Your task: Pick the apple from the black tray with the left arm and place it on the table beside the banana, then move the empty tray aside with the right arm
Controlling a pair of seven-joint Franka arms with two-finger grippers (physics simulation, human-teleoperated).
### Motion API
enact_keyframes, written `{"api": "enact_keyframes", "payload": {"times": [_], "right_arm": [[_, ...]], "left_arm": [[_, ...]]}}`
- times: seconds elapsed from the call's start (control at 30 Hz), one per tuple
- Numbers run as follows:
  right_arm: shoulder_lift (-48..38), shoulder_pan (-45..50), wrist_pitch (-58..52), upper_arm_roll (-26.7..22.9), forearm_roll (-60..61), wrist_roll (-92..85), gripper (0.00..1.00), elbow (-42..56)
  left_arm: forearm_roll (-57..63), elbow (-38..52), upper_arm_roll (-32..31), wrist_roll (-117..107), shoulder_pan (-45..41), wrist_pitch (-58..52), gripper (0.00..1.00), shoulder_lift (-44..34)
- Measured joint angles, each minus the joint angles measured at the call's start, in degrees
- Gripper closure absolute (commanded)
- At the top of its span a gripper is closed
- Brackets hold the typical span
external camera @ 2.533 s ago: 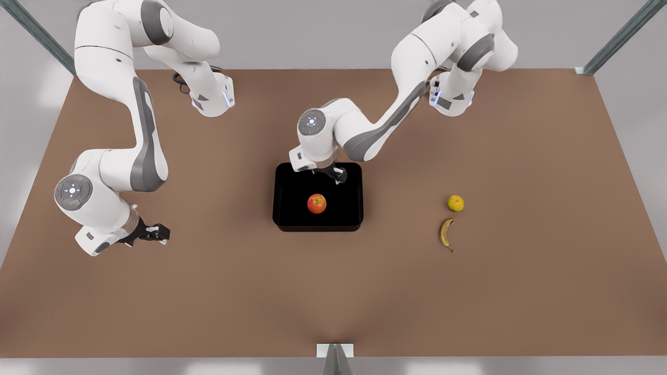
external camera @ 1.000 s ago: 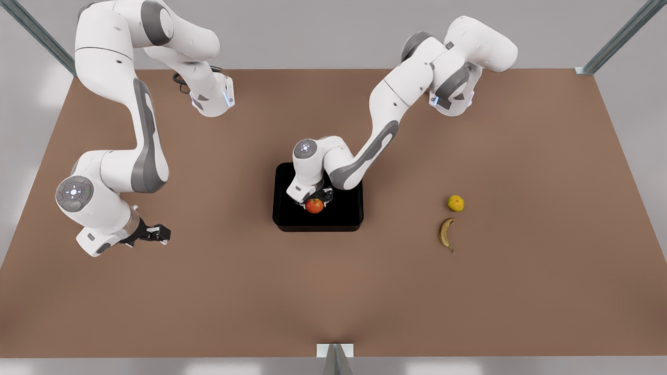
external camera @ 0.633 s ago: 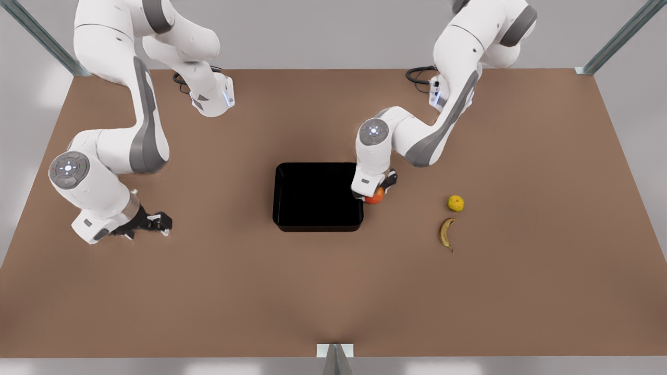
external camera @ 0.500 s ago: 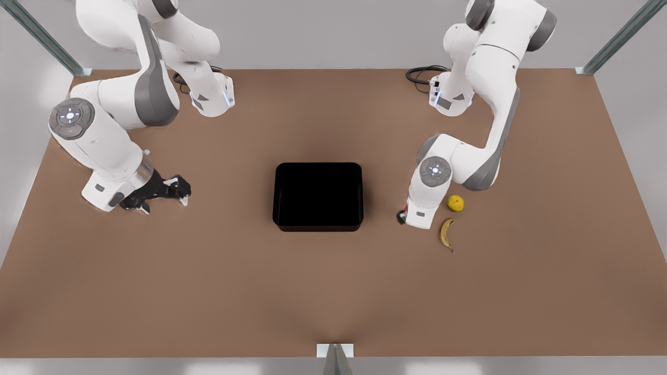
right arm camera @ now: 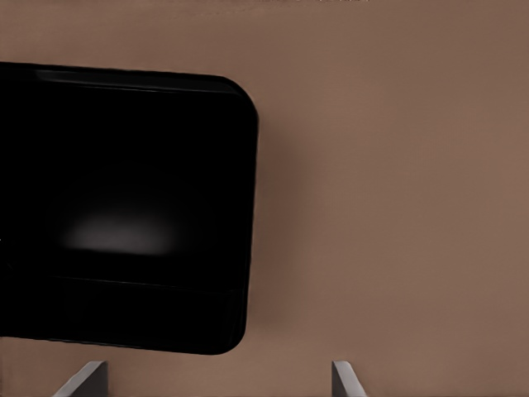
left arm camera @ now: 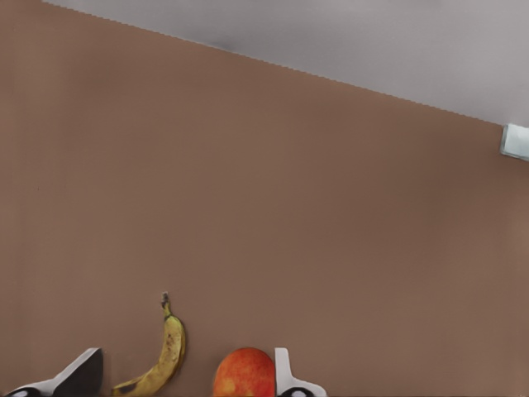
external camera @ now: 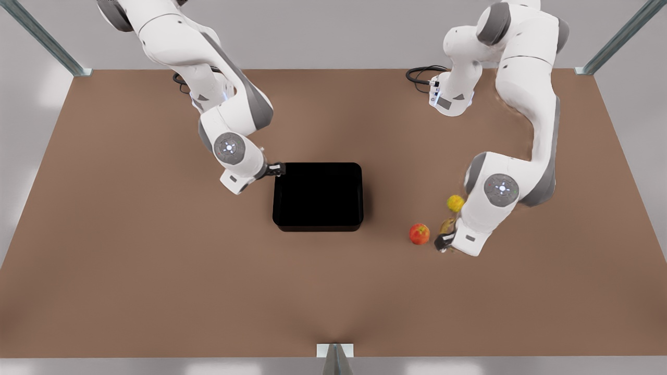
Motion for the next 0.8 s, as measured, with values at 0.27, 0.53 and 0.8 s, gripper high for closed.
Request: {"api": "enact_keyframes", "payload": {"times": [0.27,0.53,0.8], "right_arm": [[6.1,0.4,7.5,0.8,-3.9,11.1,0.0,-0.1],[11.8,0.6,11.2,1.2,-9.8,18.1,0.0,-0.3],[14.3,0.5,14.0,2.7,-14.1,21.9,0.0,-3.3]], "left_arm": [[-9.2,7.6,8.6,12.8,0.2,-19.7,0.0,-9.2],[-13.0,5.2,6.8,21.8,3.9,-19.5,0.0,-8.7],[-12.6,4.3,6.8,27.7,3.8,-20.3,0.0,-8.6]]}}
